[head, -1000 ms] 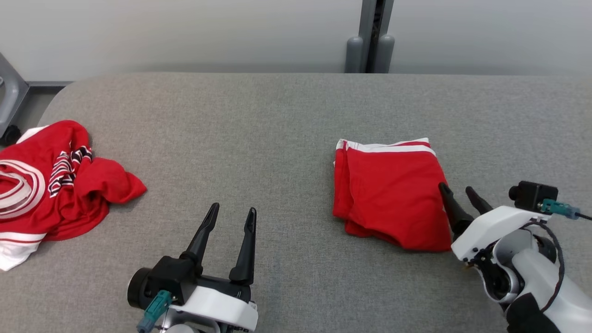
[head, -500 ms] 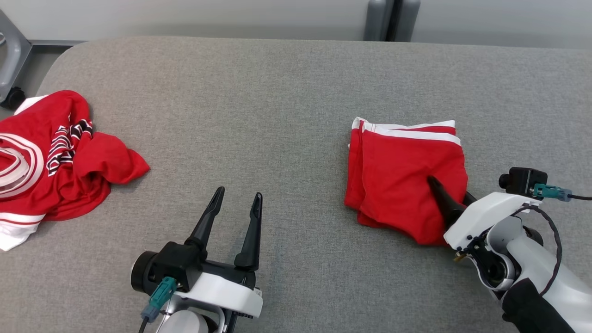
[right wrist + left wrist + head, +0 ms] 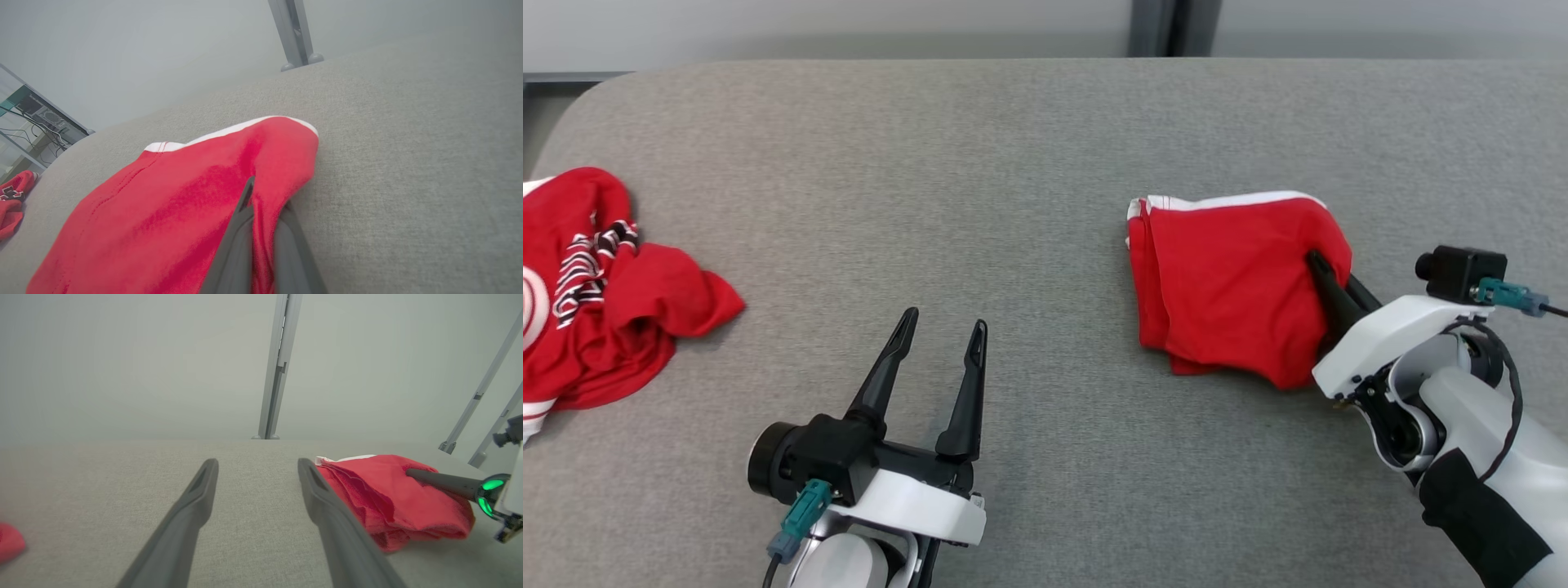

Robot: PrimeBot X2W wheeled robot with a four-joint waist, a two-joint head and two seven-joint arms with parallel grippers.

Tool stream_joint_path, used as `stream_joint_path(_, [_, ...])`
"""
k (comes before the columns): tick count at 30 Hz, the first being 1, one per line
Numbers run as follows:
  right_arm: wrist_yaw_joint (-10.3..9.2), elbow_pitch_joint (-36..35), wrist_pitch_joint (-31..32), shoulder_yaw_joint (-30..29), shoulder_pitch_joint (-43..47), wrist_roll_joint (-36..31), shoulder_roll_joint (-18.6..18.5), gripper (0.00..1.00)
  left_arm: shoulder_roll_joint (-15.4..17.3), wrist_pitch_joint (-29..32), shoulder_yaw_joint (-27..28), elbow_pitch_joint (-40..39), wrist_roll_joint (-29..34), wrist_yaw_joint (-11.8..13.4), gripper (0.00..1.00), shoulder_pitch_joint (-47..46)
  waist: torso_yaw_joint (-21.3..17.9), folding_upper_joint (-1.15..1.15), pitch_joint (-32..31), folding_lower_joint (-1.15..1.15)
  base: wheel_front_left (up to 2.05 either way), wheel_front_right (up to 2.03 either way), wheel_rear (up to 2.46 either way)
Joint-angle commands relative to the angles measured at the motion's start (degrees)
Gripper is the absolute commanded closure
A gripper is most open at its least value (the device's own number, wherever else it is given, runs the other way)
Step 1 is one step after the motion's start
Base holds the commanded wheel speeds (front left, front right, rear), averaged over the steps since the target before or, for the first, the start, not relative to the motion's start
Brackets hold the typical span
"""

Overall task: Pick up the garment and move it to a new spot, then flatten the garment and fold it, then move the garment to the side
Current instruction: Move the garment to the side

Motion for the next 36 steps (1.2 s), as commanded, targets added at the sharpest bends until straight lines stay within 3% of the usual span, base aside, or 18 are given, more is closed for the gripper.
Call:
stream_joint_path(1, [0.01,0.1,-0.7,0.1,-0.9,-0.5,-0.2,1.0,0.2,-0.2,0.4,-0.3,0.6,-0.4,0.0,-0.8,-1.1,0.0,0.6,0.0,0.0,0.0,0.0])
stream_joint_path(6, [0.01,-0.4,-1.0,0.1,-2.0,-1.0,0.3,1.0,0.2,-0.2,0.9,0.0,1.6,-0.9,0.0,-1.3,-3.8,0.0,1.2,0.0,0.0,0.0,0.0])
stream_joint_path(25, [0.01,-3.8,-0.9,-7.3,2.1,-5.3,4.6,1.0,1.4,-0.2,2.6,1.5,7.2,-4.3,0.0,-3.9,-22.7,0.0,4.0,0.0,0.0,0.0,0.0])
stream_joint_path(31, [0.01,-3.6,-0.9,-8.2,0.7,-8.3,4.8,1.0,1.7,-0.2,1.7,1.7,8.2,-5.1,0.0,-5.3,-25.9,0.0,5.8,0.0,0.0,0.0,0.0])
stream_joint_path(36, [0.01,-2.6,-0.9,-8.4,-2.4,-13.3,3.6,1.0,2.0,0.1,0.6,1.0,9.0,-5.5,0.0,-7.2,-26.4,0.0,8.0,0.0,0.0,0.0,0.0])
